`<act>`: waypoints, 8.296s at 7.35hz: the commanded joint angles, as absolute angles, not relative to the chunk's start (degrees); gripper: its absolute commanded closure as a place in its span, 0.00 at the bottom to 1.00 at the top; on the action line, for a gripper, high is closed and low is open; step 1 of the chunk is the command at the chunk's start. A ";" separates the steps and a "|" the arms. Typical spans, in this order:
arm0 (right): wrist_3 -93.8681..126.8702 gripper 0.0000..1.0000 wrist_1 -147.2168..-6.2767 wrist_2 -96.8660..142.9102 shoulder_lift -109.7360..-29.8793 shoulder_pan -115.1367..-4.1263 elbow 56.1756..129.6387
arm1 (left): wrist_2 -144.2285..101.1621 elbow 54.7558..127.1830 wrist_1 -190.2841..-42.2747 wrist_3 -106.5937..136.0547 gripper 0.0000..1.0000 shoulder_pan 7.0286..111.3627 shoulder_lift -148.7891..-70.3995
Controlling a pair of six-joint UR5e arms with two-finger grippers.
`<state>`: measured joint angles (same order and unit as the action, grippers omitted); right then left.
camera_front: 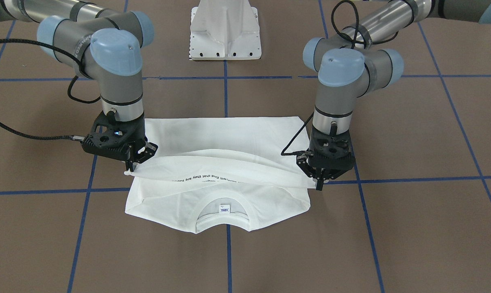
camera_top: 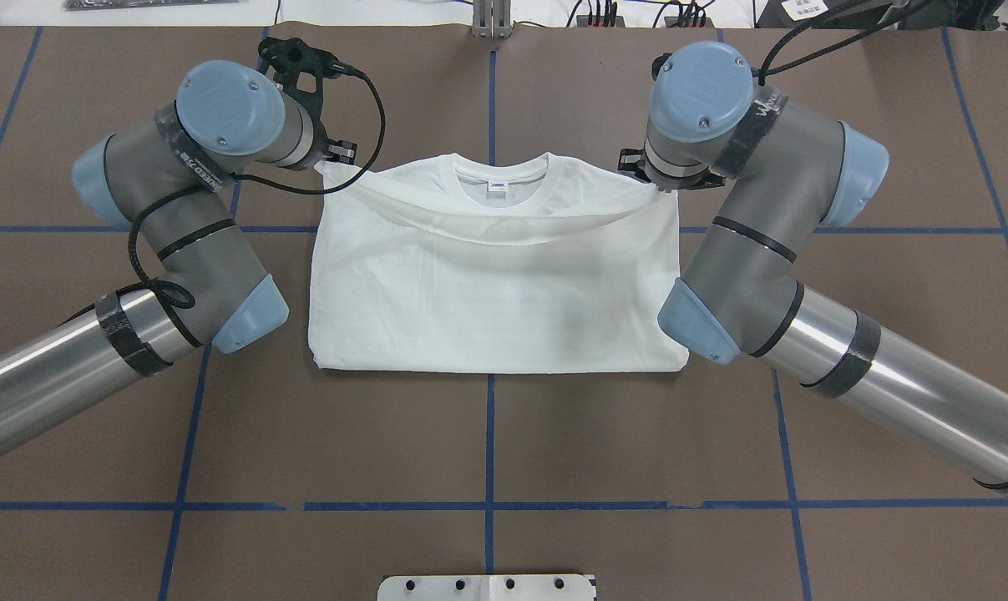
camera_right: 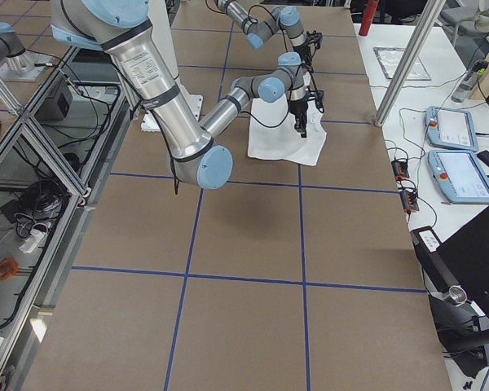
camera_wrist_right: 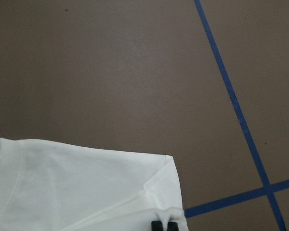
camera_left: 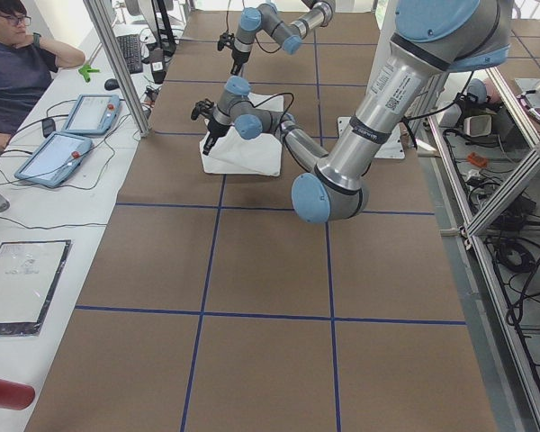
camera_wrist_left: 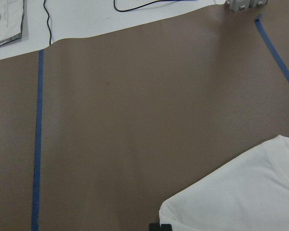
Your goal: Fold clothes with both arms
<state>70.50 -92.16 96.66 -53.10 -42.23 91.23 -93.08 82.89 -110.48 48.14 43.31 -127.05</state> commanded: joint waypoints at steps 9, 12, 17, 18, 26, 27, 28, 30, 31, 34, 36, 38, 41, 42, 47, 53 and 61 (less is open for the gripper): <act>56.25 0.00 -88.77 105.29 -58.80 -48.87 94.57 | -95.47 100.64 -128.94 60.97 0.00 28.68 -103.27; 56.86 0.00 -88.77 105.29 -58.36 -48.78 94.66 | -93.43 100.02 -128.94 63.37 0.13 25.23 -103.62; 56.78 0.00 -88.77 105.29 -58.36 -48.78 94.66 | -93.43 101.07 -128.67 64.16 1.00 25.05 -103.45; 56.69 0.00 -88.77 105.29 -58.45 -48.78 94.57 | -93.69 102.21 -128.58 63.38 1.00 25.31 -102.93; 59.15 0.00 -88.77 105.29 -57.92 -47.29 96.41 | -93.69 54.07 -129.69 34.56 1.00 51.94 -136.95; 59.93 0.00 -88.77 105.21 -57.92 -46.76 96.59 | -93.69 49.79 -132.60 31.06 1.00 53.16 -138.50; 65.08 0.00 -89.03 104.94 -55.74 -44.67 96.24 | -95.69 50.96 -136.28 30.33 0.01 54.39 -137.82; 83.40 0.00 -89.21 102.85 -51.61 -38.79 94.49 | -105.10 59.63 -136.05 30.93 0.00 55.28 -131.61; 94.72 0.03 -89.21 99.18 -49.50 -35.98 91.96 | -105.12 62.29 -136.23 31.20 0.00 55.20 -129.48; 110.52 0.08 -82.58 91.77 -45.53 -30.51 81.43 | -105.03 65.91 -136.58 34.51 0.00 53.80 -126.57; 110.92 0.08 -79.98 89.92 -43.17 -28.83 76.05 | -104.94 66.09 -136.58 37.44 0.00 52.65 -126.48; 110.74 0.33 -80.07 88.60 -42.54 -27.51 75.50 | -104.94 66.09 -136.67 37.44 0.00 52.65 -126.30; 110.13 0.55 -80.42 88.59 -42.71 -26.90 75.50 | -104.85 66.18 -139.12 37.44 0.00 52.56 -124.63; 110.04 0.89 -80.51 88.68 -42.63 -26.98 75.59 | -104.85 66.27 -139.22 37.44 0.00 52.56 -124.45; 108.81 1.00 -83.58 89.30 -41.49 -26.98 76.46 | -103.98 66.18 -139.31 37.53 0.00 52.47 -124.37; 100.04 1.00 -92.19 92.02 -55.66 -28.92 98.27 | -103.97 66.36 -140.98 38.41 0.00 51.59 -123.66; 102.10 0.00 -104.41 82.97 -60.38 -16.68 113.73 | -104.06 68.03 -140.89 38.67 0.00 51.59 -122.43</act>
